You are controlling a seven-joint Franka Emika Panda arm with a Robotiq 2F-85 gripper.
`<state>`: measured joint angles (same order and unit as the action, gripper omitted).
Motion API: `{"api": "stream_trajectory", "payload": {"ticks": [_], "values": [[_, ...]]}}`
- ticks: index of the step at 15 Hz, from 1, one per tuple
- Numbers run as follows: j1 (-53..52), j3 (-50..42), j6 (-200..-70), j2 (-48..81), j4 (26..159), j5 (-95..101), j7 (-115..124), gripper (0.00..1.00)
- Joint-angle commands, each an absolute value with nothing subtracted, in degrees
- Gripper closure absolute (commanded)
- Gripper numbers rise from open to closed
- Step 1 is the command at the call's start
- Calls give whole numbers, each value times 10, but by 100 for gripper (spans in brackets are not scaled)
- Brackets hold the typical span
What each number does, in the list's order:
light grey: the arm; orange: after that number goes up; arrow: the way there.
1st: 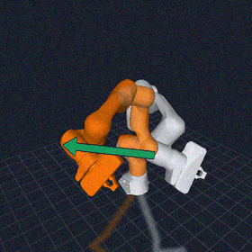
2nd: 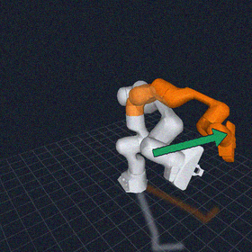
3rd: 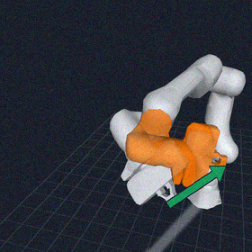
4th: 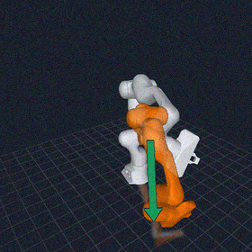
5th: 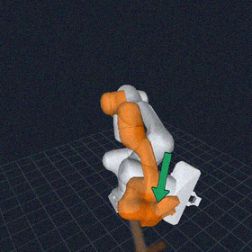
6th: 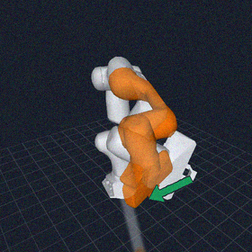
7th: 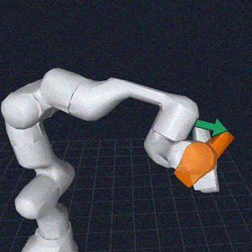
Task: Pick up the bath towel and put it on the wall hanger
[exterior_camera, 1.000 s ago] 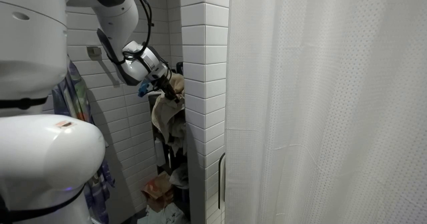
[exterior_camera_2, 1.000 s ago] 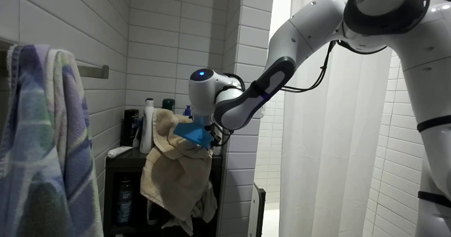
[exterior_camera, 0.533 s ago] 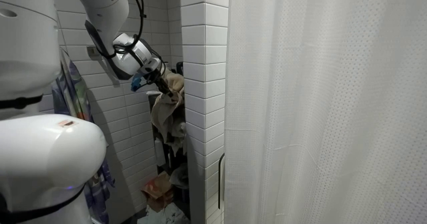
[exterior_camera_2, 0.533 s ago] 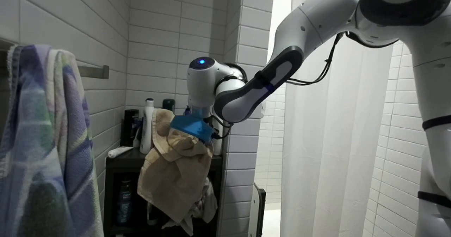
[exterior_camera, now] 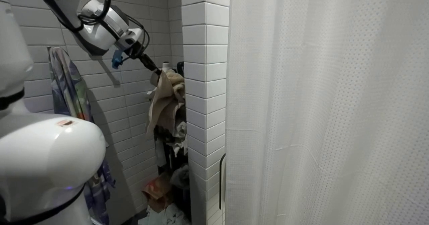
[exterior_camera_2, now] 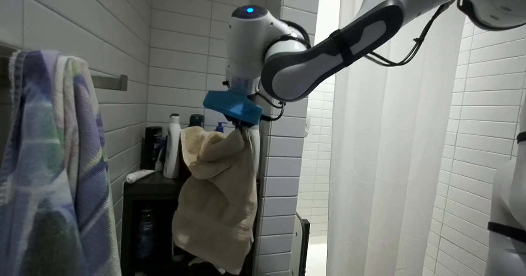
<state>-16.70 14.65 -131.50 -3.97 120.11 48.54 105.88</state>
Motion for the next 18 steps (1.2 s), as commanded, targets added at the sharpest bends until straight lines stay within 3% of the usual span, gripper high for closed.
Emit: {"api": "stream_trajectory", "payload": {"ticks": [1, 18], "values": [[-162, 160, -1292, -97, 1219, 463, 1026, 98], [-163, 198, -1242, -233, 1209, 382, 895, 98]]}}
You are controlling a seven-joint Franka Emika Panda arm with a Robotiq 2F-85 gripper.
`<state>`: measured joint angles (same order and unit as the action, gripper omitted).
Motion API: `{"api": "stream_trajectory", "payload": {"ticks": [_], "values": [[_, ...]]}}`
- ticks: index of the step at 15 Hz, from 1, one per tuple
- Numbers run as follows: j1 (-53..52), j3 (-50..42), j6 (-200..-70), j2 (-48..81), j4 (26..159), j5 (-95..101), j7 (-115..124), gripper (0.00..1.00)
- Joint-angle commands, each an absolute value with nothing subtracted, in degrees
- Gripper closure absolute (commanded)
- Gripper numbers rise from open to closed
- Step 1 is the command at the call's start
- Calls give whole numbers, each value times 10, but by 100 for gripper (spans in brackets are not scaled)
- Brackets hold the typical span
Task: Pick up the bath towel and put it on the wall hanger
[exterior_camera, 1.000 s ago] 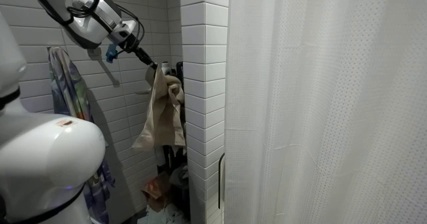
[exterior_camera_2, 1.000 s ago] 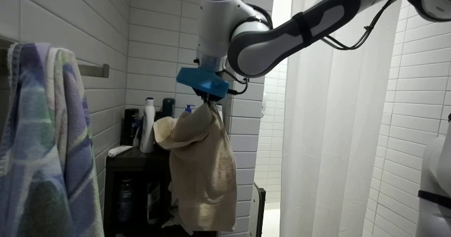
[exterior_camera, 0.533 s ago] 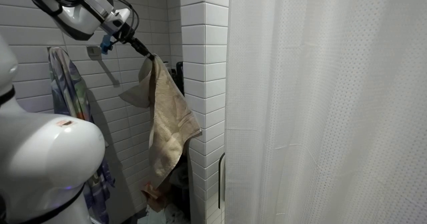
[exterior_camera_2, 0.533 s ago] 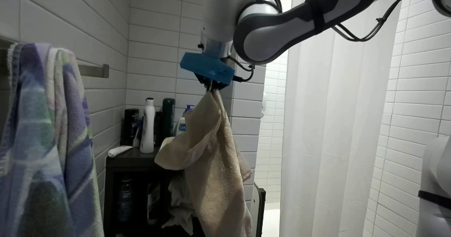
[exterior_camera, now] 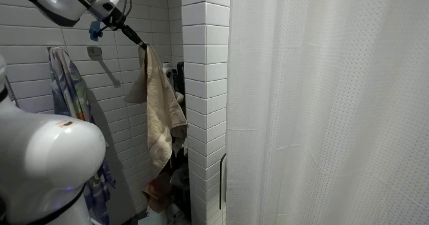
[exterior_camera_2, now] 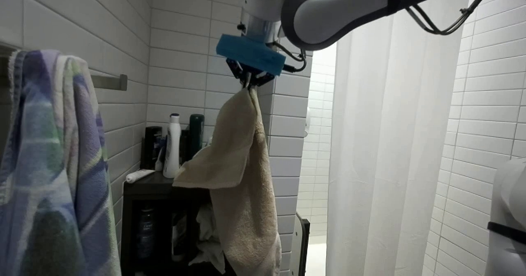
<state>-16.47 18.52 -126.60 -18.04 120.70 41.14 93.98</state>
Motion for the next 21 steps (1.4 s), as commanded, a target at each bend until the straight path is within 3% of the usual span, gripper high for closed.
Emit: {"api": "stream_trajectory", "payload": {"ticks": [1, 10, 21], "values": [[-161, 202, -1239, -246, 1208, 373, 883, 98], [-154, 230, -1196, -322, 1197, 299, 764, 98], [-140, 313, -1171, -242, 1117, 293, 630, 98]]}}
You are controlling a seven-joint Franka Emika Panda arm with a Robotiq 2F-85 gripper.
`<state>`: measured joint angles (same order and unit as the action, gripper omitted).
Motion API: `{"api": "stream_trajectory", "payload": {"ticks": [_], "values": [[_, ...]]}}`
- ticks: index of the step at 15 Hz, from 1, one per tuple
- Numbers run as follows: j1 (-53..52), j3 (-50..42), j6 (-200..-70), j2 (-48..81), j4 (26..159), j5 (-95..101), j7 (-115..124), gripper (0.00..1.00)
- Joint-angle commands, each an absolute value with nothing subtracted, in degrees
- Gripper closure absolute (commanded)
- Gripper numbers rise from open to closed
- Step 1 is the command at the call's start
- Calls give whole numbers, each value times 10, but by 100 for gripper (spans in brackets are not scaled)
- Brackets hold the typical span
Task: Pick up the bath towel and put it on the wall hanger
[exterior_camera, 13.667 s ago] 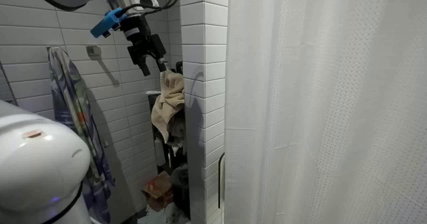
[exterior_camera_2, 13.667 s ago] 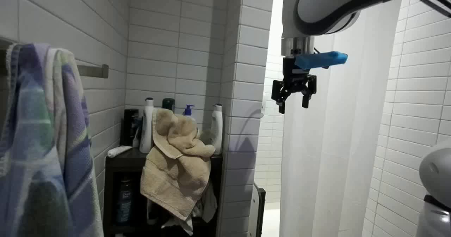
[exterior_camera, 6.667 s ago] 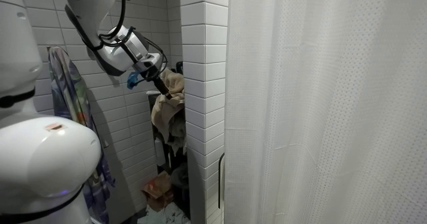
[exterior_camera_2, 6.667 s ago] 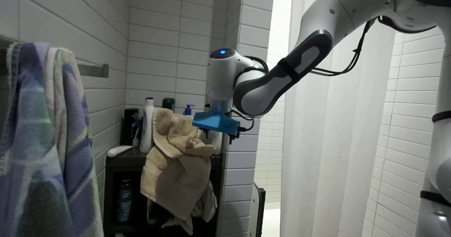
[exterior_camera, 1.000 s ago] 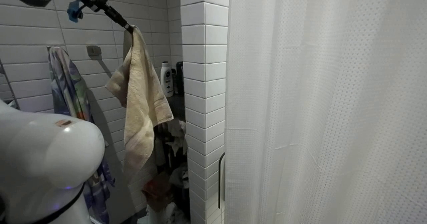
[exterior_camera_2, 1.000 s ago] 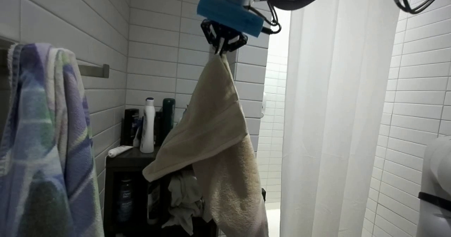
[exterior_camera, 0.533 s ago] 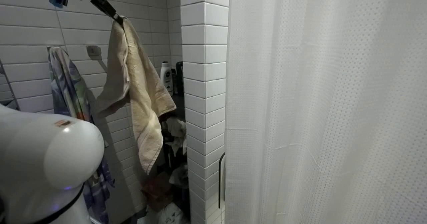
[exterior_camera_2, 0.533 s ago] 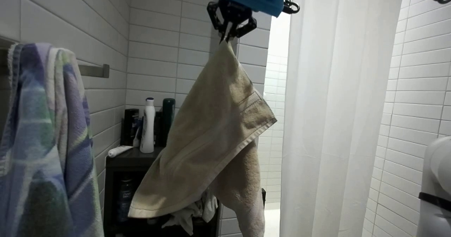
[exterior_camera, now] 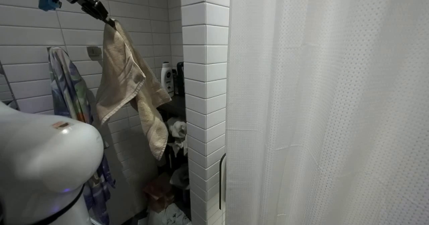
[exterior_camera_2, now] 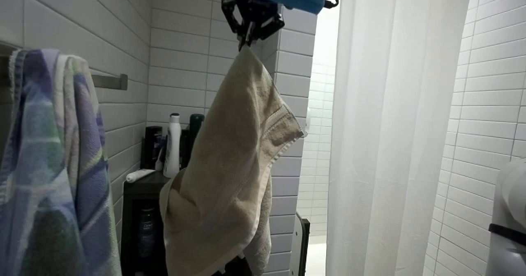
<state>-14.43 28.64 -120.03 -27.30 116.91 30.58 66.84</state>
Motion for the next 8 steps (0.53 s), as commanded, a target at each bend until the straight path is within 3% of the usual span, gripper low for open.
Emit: {"api": "stream_trajectory", "payload": {"ticks": [1, 8], "values": [[-142, 320, -1168, -236, 1110, 293, 625, 98], [-136, 347, -1199, -222, 1062, 295, 632, 98]]}}
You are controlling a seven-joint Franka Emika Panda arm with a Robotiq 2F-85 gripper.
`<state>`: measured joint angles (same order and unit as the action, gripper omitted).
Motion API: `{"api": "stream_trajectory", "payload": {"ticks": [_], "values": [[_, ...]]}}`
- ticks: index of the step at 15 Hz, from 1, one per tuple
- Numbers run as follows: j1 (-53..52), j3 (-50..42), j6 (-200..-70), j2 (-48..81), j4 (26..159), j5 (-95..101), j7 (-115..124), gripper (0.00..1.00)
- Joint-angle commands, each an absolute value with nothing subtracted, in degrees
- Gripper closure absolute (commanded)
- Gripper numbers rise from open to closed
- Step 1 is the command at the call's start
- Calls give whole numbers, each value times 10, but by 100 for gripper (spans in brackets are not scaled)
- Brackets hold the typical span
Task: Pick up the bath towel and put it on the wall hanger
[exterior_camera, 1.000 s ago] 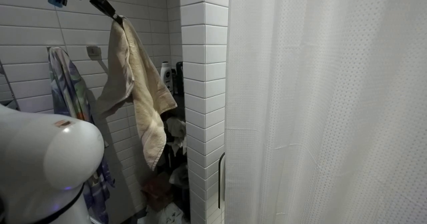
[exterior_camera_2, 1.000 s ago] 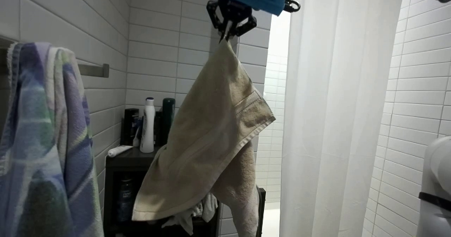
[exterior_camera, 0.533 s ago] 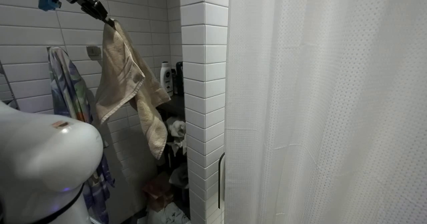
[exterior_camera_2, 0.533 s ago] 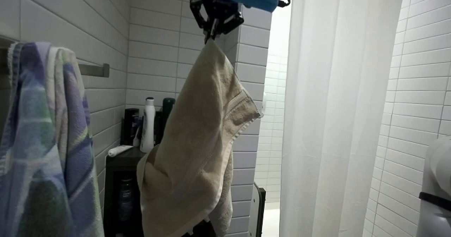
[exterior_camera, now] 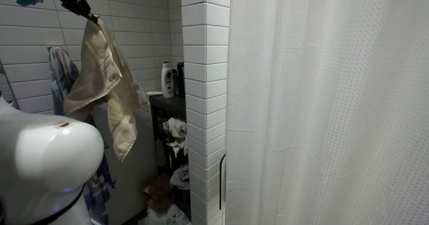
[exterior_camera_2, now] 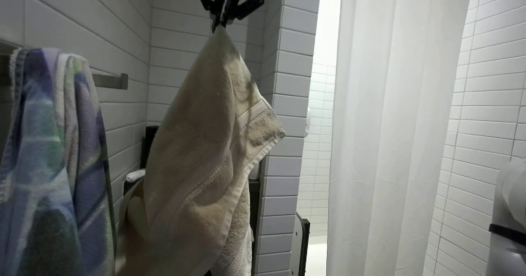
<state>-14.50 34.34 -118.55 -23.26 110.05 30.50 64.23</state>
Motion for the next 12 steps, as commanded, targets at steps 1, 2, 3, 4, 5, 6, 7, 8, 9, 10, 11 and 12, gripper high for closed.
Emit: {"api": "stream_trajectory", "payload": {"ticks": [1, 2, 3, 4, 5, 6, 7, 8, 9, 10, 11, 12], "values": [[-134, 350, -1209, -218, 1055, 296, 635, 98], [-132, 352, -1216, -212, 1047, 296, 637, 98], [-130, 357, -1222, -204, 1039, 299, 639, 98], [-128, 362, -1228, -194, 1032, 300, 641, 98], [-126, 366, -1233, -186, 1027, 302, 644, 98], [-122, 372, -1239, -174, 1022, 306, 648, 98], [-119, 378, -1246, -164, 1019, 312, 651, 98], [-117, 382, -1253, -152, 1016, 312, 653, 98], [-116, 386, -1261, -140, 1013, 313, 655, 98], [-116, 390, -1269, -126, 1009, 314, 658, 98], [-118, 393, -1273, -112, 1004, 314, 659, 98], [-119, 397, -1278, -101, 1001, 320, 665, 98]]}}
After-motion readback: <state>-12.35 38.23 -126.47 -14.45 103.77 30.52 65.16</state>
